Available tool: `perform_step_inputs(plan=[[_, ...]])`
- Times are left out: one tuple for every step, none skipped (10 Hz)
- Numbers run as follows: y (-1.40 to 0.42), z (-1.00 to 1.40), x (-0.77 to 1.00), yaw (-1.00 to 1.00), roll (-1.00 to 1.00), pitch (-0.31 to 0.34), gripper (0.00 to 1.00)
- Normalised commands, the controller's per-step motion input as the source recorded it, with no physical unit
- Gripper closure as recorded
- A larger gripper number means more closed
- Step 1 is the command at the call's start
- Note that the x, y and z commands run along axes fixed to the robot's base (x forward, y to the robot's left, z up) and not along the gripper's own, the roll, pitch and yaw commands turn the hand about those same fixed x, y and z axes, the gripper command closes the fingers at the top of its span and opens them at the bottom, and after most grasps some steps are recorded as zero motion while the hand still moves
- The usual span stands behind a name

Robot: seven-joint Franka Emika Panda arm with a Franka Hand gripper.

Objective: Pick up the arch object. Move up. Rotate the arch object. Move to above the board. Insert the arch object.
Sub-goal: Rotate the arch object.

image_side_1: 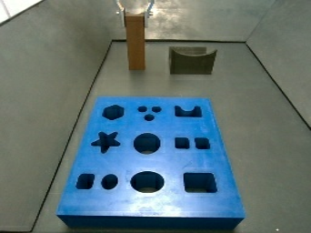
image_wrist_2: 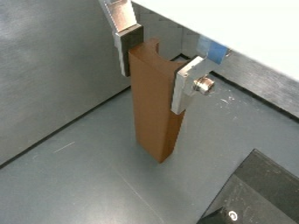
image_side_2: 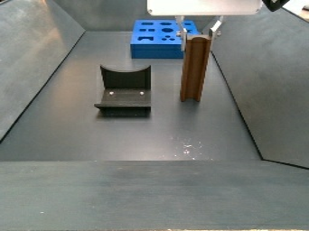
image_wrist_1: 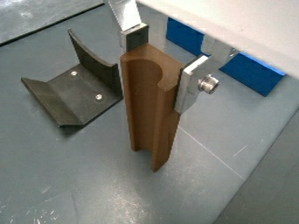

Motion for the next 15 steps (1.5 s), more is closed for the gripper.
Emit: perform_step_inputs(plan=[[0.02,-0.37,0.00,-0.06,-0.07,-0.035,1.00],[0.02,-0.37,0.00,-0.06,-0.07,-0.035,1.00],[0.00,0.00,0.00,-0.06,-0.07,-0.035,0.00],[0.00,0.99,0.00,-0.05,-0.07,-0.008,0.00],[0.00,0.98,-0.01,-0.05,-0.07,0.000,0.00],[0.00,0.83,-0.03,-0.05,-0.08,0.036,0.00],[0.01,0.68,-0.02,-0.05,-0.08,0.047,0.00],[0.01,0.51,-0.01,-0.05,-0.08,0.060,0.00],[0.01,0.26,0.01,-0.05,-0.08,0.083,0.00],[0.00,0.00,0.00,1.00,-0.01,0.007,0.00],[0.00,-0.09,0.02,1.00,-0.01,0.007,0.00],[-0.01,-0.06,0.03,1.00,-0.01,0.006,0.00],[-0.01,-0.04,0.03,1.00,-0.01,0.006,0.00],[0.00,-0.03,0.03,1.00,-0.01,0.006,0.00],[0.00,-0.03,0.03,1.00,-0.01,0.006,0.00]])
